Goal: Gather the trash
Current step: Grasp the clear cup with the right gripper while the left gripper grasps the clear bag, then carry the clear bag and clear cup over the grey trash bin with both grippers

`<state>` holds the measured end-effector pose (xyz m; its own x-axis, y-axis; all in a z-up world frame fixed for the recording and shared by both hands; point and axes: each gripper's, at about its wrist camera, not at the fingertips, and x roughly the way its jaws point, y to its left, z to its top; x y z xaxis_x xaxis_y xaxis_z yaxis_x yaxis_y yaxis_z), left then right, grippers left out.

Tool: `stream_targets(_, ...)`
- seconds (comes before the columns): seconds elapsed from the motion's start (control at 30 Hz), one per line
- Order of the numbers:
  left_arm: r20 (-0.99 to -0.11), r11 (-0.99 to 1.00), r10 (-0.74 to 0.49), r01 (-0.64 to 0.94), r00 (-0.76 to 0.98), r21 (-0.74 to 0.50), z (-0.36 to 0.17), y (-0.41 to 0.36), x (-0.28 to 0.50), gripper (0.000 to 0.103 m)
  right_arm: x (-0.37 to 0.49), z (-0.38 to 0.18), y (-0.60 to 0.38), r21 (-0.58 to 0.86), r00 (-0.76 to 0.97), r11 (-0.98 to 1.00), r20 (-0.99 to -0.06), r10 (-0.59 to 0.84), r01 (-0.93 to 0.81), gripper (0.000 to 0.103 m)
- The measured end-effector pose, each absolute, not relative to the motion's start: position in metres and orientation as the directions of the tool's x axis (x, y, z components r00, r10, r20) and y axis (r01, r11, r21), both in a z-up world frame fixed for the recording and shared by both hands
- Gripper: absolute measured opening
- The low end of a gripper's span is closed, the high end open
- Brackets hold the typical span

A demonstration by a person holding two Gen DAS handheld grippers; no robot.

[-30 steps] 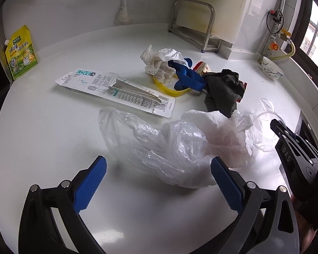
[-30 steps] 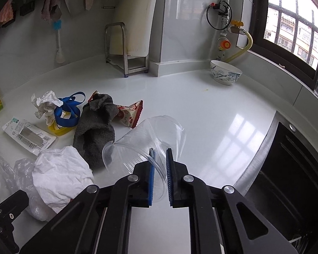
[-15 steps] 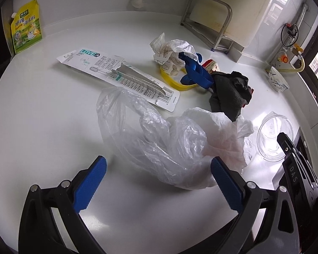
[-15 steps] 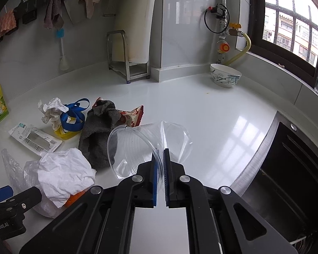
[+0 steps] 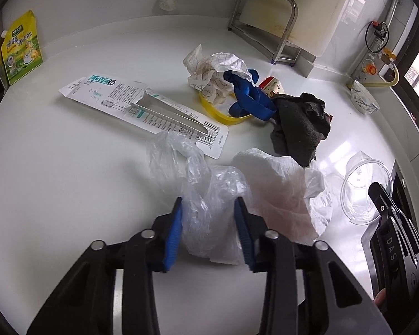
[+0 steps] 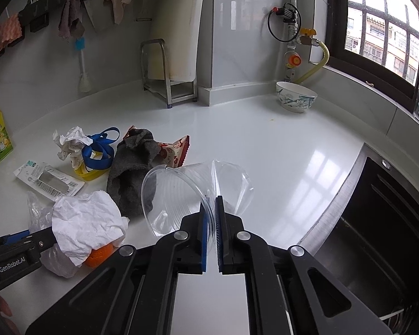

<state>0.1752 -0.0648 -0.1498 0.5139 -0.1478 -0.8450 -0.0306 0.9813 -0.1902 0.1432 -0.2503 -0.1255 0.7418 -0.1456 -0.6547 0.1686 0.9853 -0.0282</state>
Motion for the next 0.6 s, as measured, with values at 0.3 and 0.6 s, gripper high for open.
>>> stream_targets(0.3, -0.816, 0.991, -0.136, 0.071, 0.562, -0.116, -0.134, -0.052, 0.165, 0.011, 0.132, -0.117, -0.249, -0.021, 0.744, 0.984, -0.652, -0.146, 0.174, 0.005)
stream_targets(0.6, -0.790, 0.988, -0.090, 0.151, 0.606, 0.003, -0.105, -0.041, 0.131, 0.011, 0.107, -0.094, -0.241, -0.013, 0.743, 0.985, -0.655, -0.140, 0.174, 0.005)
